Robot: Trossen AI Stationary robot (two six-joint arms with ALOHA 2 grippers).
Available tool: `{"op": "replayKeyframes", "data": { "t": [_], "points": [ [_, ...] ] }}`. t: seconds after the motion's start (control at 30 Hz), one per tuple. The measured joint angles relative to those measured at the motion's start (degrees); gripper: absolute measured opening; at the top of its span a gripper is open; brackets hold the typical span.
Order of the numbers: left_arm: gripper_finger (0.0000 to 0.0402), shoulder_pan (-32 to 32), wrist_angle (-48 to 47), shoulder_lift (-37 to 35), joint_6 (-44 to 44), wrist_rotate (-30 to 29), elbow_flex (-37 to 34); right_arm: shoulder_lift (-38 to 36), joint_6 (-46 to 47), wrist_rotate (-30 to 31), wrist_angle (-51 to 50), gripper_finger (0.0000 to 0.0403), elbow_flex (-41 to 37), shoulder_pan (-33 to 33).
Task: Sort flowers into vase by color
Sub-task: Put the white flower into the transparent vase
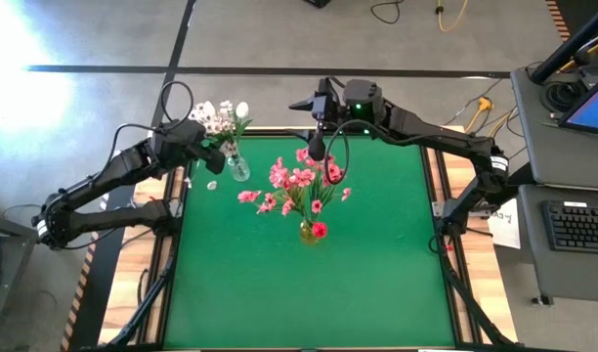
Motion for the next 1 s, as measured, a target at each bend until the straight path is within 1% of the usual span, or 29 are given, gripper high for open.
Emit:
{"op": "replayKeyframes", "data": {
  "t": [0.4,0.6,0.77,0.93,1.0],
  "points": [
    [0.0195,0.0,0.0,0.0,0.0,0.0,0.0,0.0,0.0,0.0,-0.3,0.0283,0.0,0.0],
    [0.0195,0.0,0.0,-0.1,0.2,0.0,0.0,0.0,0.0,0.0,-0.3,0.0278,0.0,0.0],
    [0.0195,0.0,0.0,-0.8,0.2,0.0,0.0,0.0,0.0,0.0,-0.3,0.0276,0.0,0.0],
    [0.0195,0.0,-0.1,-1.9,-0.6,0.0,0.0,0.0,-0.1,0.0,-0.3,0.0283,0.0,0.0],
    [0.0196,0.0,-1.1,-2.3,-0.6,0.9,0.0,0.0,-0.2,0.0,-0.3,0.0285,0.0,0.0]
  ]
}}
